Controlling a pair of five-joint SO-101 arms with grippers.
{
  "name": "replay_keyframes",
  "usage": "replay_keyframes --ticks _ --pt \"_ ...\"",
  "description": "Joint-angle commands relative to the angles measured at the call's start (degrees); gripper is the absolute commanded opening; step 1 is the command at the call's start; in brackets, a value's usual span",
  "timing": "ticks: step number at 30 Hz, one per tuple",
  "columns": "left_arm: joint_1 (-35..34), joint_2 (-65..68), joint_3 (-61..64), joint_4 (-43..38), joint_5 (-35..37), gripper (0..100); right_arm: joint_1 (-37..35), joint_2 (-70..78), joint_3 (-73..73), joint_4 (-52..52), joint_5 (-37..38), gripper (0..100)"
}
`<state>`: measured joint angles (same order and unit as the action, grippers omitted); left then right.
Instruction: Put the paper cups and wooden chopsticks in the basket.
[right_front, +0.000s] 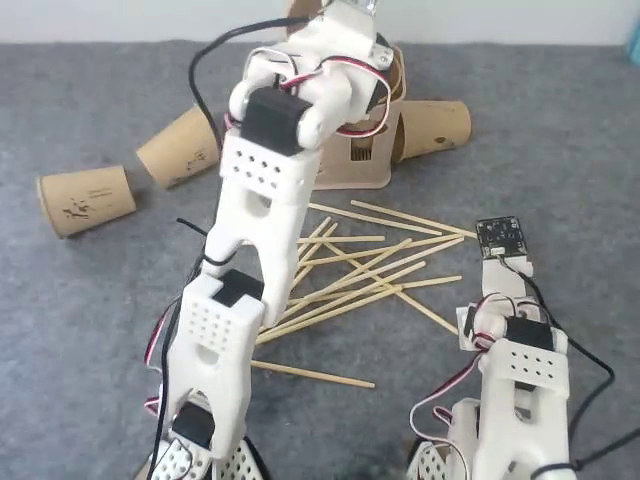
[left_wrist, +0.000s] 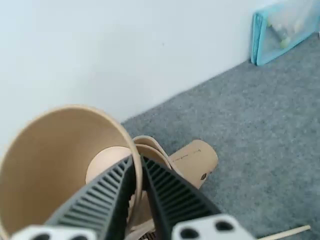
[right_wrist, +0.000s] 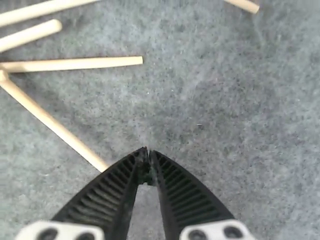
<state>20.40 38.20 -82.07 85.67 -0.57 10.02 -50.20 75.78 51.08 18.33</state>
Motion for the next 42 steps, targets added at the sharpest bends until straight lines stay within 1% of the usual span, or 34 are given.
replay_keyframes --ticks 1,5,7,8,11,12,13,17,20,22,25,28,30,33,35,37,39,42 --pt "0.26 0.97 1.54 -3.16 0.97 1 -0.48 -1.27 -0.44 -1.1 0.79 0.8" --pt "0.35 0.88 1.45 -3.16 0.88 1 -0.48 -1.36 -0.44 -1.1 0.79 0.8" --pt "0.62 0.62 1.45 -3.25 0.79 4 -0.48 -1.36 -0.44 -1.1 0.79 0.8" --pt "0.62 0.62 1.45 -3.16 0.79 8 -0.48 -1.36 -0.44 -1.1 0.79 0.8" --pt "0.26 0.26 1.36 -1.41 1.32 26 -0.48 -1.36 -0.35 -1.19 0.79 0.8" --pt "0.26 0.09 0.66 -0.18 1.32 31 -0.48 -1.36 -0.26 -1.54 0.79 0.8" --pt "0.26 -0.35 -0.4 1.32 1.32 33 -0.48 -1.36 -0.26 -1.63 0.79 0.8" --pt "0.26 -3.08 -6.99 7.38 0.97 30 -0.48 -1.36 -0.18 -1.8 0.53 0.8" --pt "-1.49 -6.33 -13.85 15.47 0.97 28 -0.31 -1.36 -0.18 -1.8 0.35 0.8" --pt "-5.01 -8.7 -13.23 15.21 1.32 25 0.84 -1.54 -0.18 -1.8 0.26 0.8" --pt "-14.24 -13.1 -8.31 15.21 1.32 22 1.98 -1.36 -0.53 -1.8 0.18 0.8" --pt "-21.89 -18.46 1.1 15.38 1.41 22 2.15 -1.8 -0.62 -1.8 -1.76 0.9" --pt "-25.32 -24.18 11.03 15.3 1.41 22 2.15 -1.89 -0.7 -1.89 -2.99 0.9" --pt "-26.29 -35.25 30.11 15.12 1.41 21 3.65 -1.27 -1.93 -1.89 -4.22 0.9" --pt "-26.02 -43.34 43.56 13.54 1.32 19 4.7 -1.27 -2.46 -1.89 -6.07 0.9" --pt "-25.67 -51.43 57.8 9.32 1.32 16 4.79 -1.27 -3.08 -1.89 -6.51 0.9" --pt "-26.29 -59.34 72.66 2.99 1.32 14 4.79 -1.27 -4.31 -1.89 -6.51 0.9" --pt "-26.99 -70.86 95.6 -8.79 1.32 14 4.79 -1.27 -8.62 -1.27 -6.51 0.9"
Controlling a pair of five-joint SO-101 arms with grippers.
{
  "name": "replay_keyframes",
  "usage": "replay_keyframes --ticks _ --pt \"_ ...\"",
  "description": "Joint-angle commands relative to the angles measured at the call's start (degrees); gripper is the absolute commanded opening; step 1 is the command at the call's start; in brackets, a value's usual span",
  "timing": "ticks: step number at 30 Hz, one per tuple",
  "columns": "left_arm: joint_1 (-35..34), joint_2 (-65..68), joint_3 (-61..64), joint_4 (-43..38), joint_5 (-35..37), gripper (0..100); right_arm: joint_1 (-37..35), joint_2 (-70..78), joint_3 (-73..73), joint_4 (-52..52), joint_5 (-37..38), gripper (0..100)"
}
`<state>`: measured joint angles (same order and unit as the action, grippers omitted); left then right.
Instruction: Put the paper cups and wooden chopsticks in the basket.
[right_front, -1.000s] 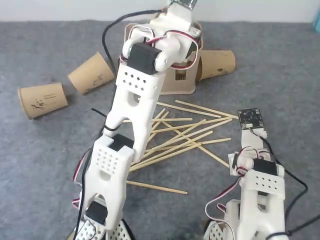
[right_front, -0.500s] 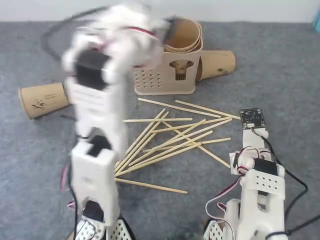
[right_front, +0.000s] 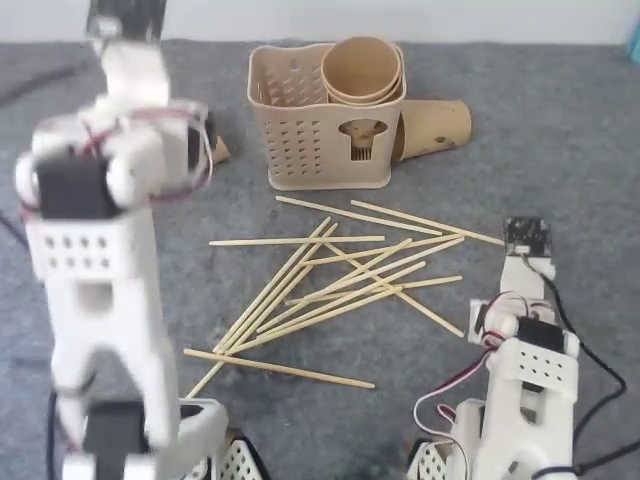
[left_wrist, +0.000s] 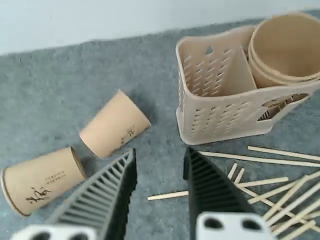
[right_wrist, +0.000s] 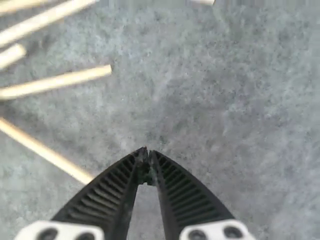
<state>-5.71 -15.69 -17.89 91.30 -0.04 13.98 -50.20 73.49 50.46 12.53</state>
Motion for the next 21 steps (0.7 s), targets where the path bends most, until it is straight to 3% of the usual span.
replay_keyframes --ticks 1,4,9,13,17,21 --pt "-0.88 -20.66 38.81 -18.64 0.79 14 0.92 -1.27 -7.82 -0.31 -0.7 0.9" --pt "-0.62 -30.15 58.68 -31.21 1.58 14 0.92 -1.01 -12.92 0.04 -0.7 0.9" --pt "-2.55 -38.07 77.23 -47.03 12.57 13 -0.92 9.27 -25.23 0.04 -4.22 0.9" --pt "-3.08 -34.46 84.35 -56.62 19.16 13 -2.95 25.98 -39.56 2.59 -8.79 0.9" --pt "-3.16 -26.11 87.08 -66.29 19.52 13 -4.44 43.91 -57.49 7.43 -12.57 0.9" --pt "-4.31 -16.79 83.03 -68.48 19.43 13 -4.53 60.09 -78.07 12.88 -16.35 0.9"
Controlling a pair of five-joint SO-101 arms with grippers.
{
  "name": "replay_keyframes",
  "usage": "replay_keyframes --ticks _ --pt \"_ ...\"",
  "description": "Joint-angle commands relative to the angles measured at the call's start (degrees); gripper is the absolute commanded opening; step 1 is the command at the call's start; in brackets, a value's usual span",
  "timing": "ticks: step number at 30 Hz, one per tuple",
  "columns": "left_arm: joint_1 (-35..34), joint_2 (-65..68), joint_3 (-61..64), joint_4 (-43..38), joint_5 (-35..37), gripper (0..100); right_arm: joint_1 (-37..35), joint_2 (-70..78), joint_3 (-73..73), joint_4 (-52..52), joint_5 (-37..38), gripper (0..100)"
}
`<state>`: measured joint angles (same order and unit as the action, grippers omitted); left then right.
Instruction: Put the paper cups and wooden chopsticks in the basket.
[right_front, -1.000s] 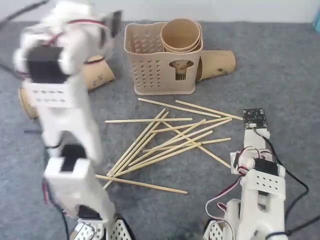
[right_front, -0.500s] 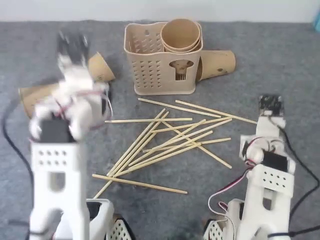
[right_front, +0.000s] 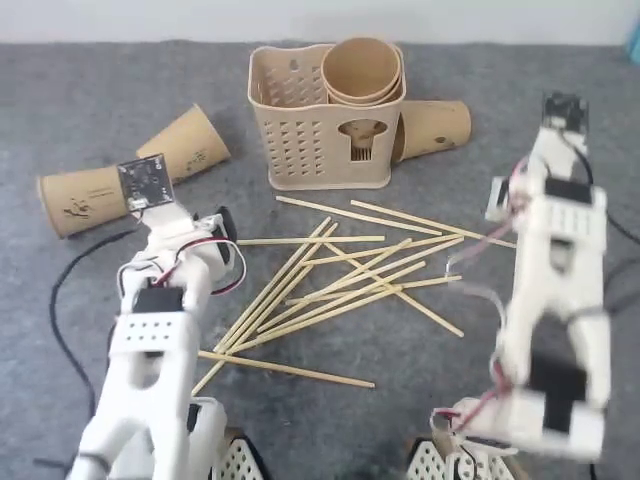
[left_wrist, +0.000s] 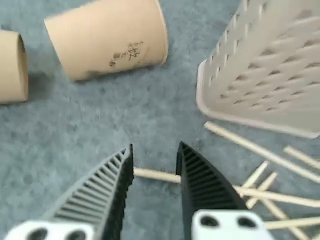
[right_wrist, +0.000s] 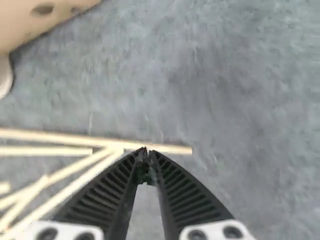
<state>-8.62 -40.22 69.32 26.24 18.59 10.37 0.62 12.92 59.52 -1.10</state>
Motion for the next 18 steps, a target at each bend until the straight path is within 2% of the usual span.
replay_keyframes --ticks 1,5,9,14,18 --pt "-2.11 9.85 -5.49 -3.43 0.79 13 -1.01 12.97 -23.12 5.49 -3.52 0.9" --pt "-4.13 16.09 -10.51 -1.76 0.88 13 -1.01 27.38 -47.91 12.97 -7.82 0.9" --pt "-3.87 18.9 -13.67 1.49 0.88 13 -2.77 40.48 -71.65 16.22 -8.7 0.9" --pt "-3.78 19.08 -13.67 1.49 0.88 13 -5.32 55.87 -94.15 10.68 -8.26 0.9" --pt "-3.78 19.08 -13.67 1.41 0.79 13 -8.48 64.84 -102.68 3.74 -4.92 0.9"
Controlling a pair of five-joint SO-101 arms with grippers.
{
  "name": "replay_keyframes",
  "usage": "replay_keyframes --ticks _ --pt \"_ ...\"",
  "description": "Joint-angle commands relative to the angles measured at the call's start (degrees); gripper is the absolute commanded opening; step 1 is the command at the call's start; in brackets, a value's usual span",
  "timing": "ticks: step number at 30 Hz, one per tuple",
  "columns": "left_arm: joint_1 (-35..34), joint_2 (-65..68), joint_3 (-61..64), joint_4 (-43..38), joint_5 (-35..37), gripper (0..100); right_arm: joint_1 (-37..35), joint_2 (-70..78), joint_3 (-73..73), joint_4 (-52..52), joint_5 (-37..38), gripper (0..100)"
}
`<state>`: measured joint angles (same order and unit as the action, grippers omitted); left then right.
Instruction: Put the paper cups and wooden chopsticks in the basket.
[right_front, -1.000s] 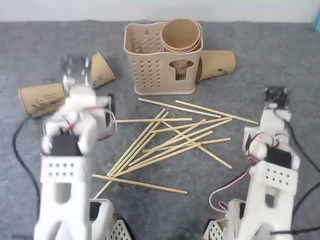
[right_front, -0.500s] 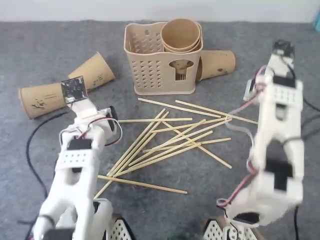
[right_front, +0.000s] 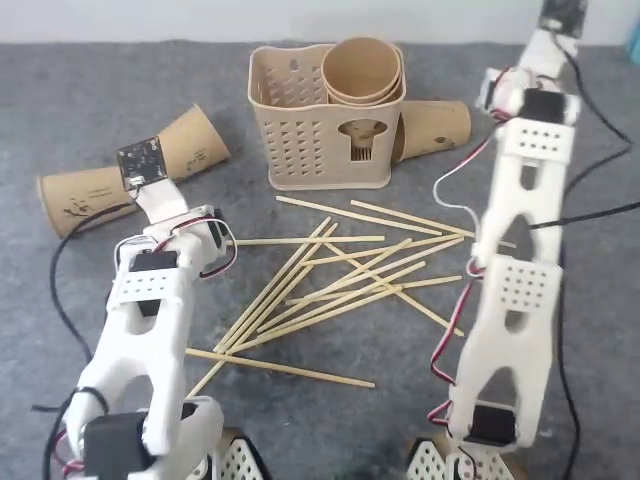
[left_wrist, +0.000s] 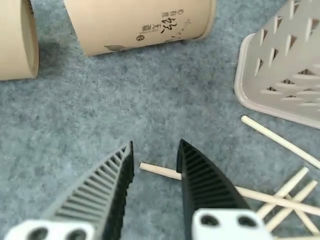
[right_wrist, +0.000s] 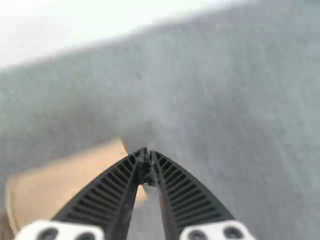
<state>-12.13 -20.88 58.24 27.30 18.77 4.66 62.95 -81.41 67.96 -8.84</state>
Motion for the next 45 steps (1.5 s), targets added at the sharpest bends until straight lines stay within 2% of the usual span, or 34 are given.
replay_keyframes --ticks 1,4,10,15,21,27,31,36,45 --pt "-0.26 -0.26 -2.59 0.35 0.62 13 -3.82 3.82 -8.44 -6.02 4.66 0.9" --pt "-0.26 -0.26 -2.68 0.35 0.62 13 -6.11 6.46 -7.38 -10.77 7.82 0.9" --pt "-0.26 -0.09 -2.86 0.35 0.62 13 -6.73 7.87 -1.41 -19.91 8.44 0.9" --pt "0.44 0.09 -2.95 0.26 0.53 13 -6.9 7.69 5.01 -20.88 11.16 0.9" --pt "0.53 0.18 -2.59 -1.23 0.0 13 -8.13 8.13 5.8 -8.13 20.48 0.9" --pt "0.53 0.26 -2.51 -1.49 -2.02 13 -5.05 5.32 0.53 18.68 27.69 0.8" --pt "0.53 0.26 -2.51 -1.49 -2.02 13 -0.48 3.74 -9.93 34.15 27.78 0.8" --pt "0.53 0.26 -2.51 -1.41 -2.02 13 7.6 2.07 -14.59 35.21 21.01 0.8" --pt "0.62 0.26 -2.51 -1.58 -2.11 13 15.96 -1.45 -14.51 35.3 20.84 0.8"
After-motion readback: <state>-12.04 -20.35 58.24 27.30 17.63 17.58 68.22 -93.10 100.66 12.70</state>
